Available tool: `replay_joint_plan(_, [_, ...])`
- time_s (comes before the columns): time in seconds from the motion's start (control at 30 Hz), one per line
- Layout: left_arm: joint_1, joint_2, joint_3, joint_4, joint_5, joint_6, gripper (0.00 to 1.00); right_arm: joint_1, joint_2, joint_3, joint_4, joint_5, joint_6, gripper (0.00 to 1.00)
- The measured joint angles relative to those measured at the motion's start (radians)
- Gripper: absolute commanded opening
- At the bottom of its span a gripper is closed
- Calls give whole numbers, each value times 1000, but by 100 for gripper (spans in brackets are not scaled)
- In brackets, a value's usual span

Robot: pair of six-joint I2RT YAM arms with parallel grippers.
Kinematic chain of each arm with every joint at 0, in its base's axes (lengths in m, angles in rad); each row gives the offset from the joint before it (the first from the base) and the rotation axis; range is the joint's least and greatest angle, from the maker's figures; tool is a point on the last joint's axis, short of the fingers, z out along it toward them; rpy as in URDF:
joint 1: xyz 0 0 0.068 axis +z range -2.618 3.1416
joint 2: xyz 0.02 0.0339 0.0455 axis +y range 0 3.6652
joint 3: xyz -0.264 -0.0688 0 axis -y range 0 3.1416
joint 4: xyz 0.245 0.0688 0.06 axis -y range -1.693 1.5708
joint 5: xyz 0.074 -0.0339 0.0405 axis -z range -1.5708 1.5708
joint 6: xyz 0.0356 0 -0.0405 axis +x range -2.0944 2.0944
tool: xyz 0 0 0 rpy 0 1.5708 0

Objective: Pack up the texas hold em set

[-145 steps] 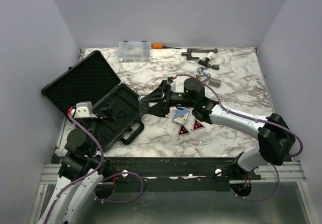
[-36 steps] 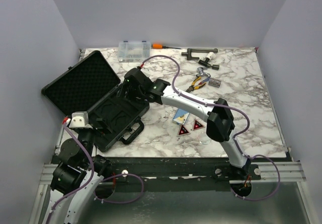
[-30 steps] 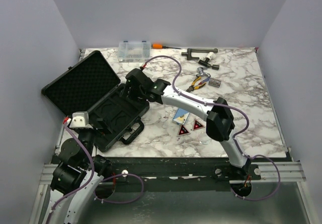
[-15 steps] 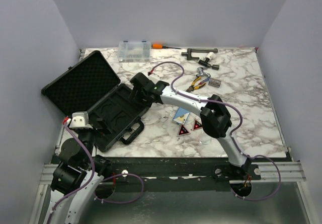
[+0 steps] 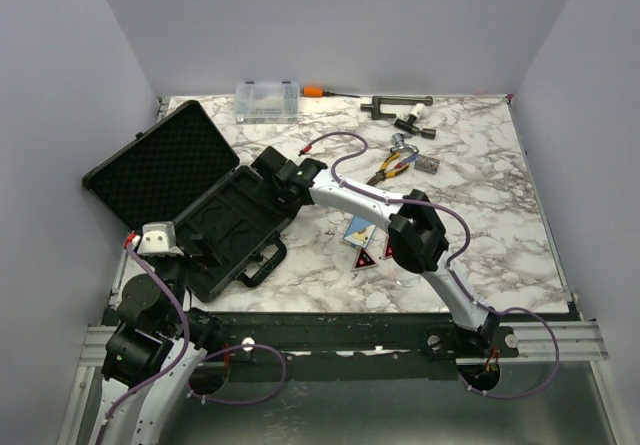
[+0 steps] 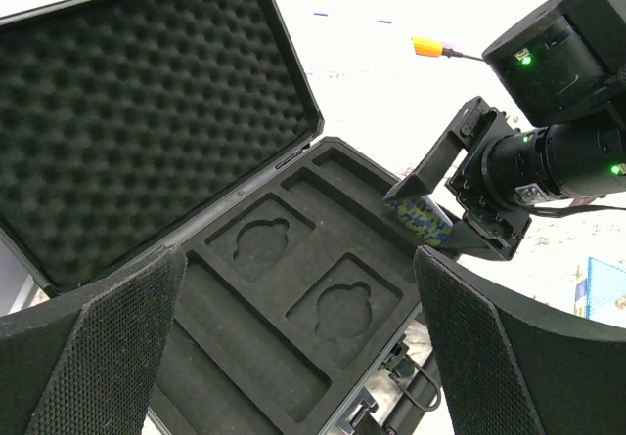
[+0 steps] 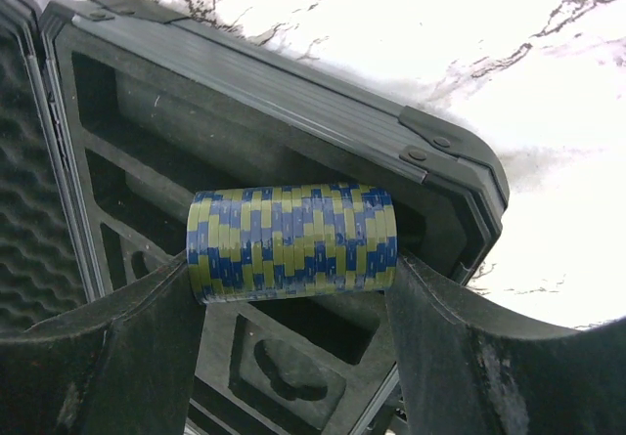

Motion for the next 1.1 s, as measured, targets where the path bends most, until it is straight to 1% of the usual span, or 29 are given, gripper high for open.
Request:
replay_joint_plan(0.1, [5, 0, 0, 0, 0, 0, 99, 0, 11, 22, -36, 6, 48, 82])
replay_joint_plan(0.13, [7, 0, 0, 0, 0, 0, 99, 0, 11, 23, -44, 8, 61, 92])
replay_joint_plan(0.17, [8, 0, 0, 0, 0, 0, 99, 0, 11, 23, -53, 10, 72, 99])
replay_joint_plan(0.37, [13, 0, 0, -1, 0, 0, 99, -3, 11, 23, -65, 14, 94, 100])
replay_joint_plan(0.57, [14, 0, 0, 0, 0, 0, 99, -2, 8, 23, -53, 14, 52, 100])
replay_joint_plan(0.83, [23, 0, 0, 0, 0, 0, 99, -2, -53, -26, -44, 54, -67, 100])
replay_joint_plan(0.97, [33, 0, 0, 0, 0, 0, 99, -3, -131, -101, -55, 86, -160, 100])
replay_joint_plan(1.1, [38, 0, 0, 0, 0, 0, 99, -9, -198, -198, -6, 84, -279, 100])
